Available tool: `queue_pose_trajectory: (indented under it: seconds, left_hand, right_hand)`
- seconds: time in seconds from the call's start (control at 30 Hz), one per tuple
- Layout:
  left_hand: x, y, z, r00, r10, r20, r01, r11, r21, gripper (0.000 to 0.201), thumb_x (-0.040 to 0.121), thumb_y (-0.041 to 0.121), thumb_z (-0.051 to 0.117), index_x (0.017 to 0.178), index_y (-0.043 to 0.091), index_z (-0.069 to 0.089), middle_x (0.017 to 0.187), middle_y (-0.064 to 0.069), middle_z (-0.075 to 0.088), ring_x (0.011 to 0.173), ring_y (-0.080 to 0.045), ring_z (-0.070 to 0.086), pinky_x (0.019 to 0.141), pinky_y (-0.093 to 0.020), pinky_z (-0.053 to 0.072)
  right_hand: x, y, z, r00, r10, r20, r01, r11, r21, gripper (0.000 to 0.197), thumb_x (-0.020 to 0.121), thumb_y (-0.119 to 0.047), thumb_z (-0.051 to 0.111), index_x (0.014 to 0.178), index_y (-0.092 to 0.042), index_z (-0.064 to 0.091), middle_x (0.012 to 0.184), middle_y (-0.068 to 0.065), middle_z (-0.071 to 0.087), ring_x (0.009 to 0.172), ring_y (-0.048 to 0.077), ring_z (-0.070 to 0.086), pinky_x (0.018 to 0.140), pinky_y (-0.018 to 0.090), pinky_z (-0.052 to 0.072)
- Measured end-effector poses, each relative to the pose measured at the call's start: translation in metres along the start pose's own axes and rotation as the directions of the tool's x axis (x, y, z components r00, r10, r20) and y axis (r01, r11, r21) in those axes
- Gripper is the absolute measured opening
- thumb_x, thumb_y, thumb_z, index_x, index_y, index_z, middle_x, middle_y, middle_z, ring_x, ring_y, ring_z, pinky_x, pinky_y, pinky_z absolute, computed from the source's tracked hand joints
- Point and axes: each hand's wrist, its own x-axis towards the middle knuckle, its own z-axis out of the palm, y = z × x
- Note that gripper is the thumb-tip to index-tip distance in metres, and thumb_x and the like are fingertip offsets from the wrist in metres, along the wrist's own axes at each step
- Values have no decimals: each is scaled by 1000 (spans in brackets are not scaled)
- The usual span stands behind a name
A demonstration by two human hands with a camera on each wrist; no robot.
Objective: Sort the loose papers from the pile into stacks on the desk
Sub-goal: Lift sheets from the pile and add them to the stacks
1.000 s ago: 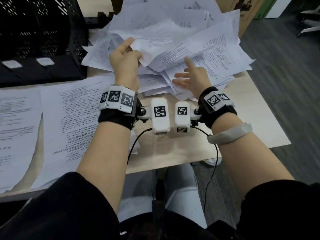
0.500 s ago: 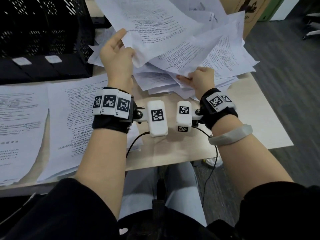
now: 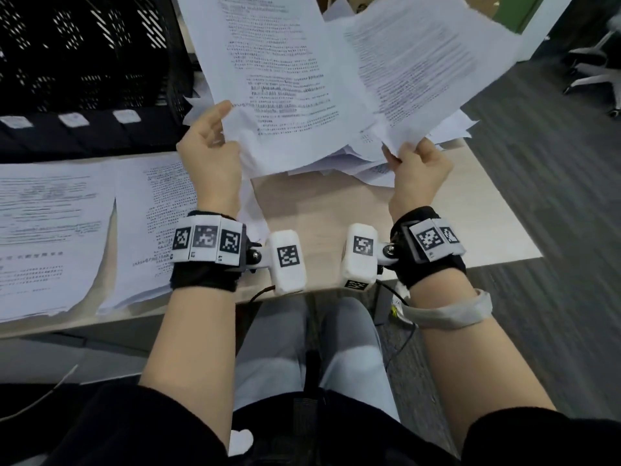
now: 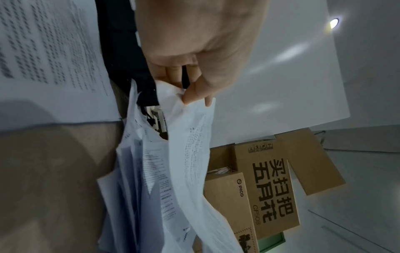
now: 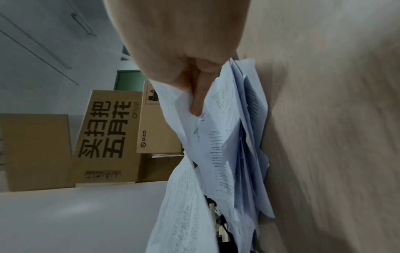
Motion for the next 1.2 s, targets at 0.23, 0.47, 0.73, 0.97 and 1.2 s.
queue_pose_trajectory:
  seconds: [0.23,0.47,0.73,0.97,1.2]
  left_hand:
    - [-17,-12,-31,995,-15,-101,30,988,155,56,73,-19,39,110,14,66,109,2,63,91,2,59,76,-9,50]
    - [-25,-28,-42,981,-186,-52,192,973,131,55,74,-22,37,107,12,64,107,-7,65,98,-18,64,71,-22,54]
    - [-33,-36,-49,909,-404,107,361,888,285,68,79,-19,46,138,14,41,142,-16,41,130,-28,43,99,-36,47]
    - [-31,-38,-51,833,-542,109,513,831,216,60,93,25,50,143,5,23,129,-7,53,112,-24,56,97,-42,47]
    - [-38,-33,-49,868,-458,192,400,874,276,35,88,-7,53,121,1,56,116,-9,64,108,-26,61,89,-38,52]
  right_hand:
    - [-32,-22,-1,998,-60,-2,60,990,125,42,87,15,46,56,-13,44,44,-15,46,58,11,49,74,30,55]
    - [-66,-9,-1,992,61,107,-67,996,57,32,73,16,50,51,-8,49,52,-1,46,63,18,42,62,32,46]
    - [-99,11,-7,885,367,286,-329,928,-173,24,82,15,49,65,-2,56,81,14,61,72,24,61,59,24,58]
    - [-110,8,-2,763,495,416,-340,854,-393,16,87,5,55,73,-1,61,57,3,66,48,14,63,52,22,56]
    - [-114,2,3,626,589,510,-255,773,-580,13,86,-11,67,90,0,61,62,3,68,43,7,61,37,15,37]
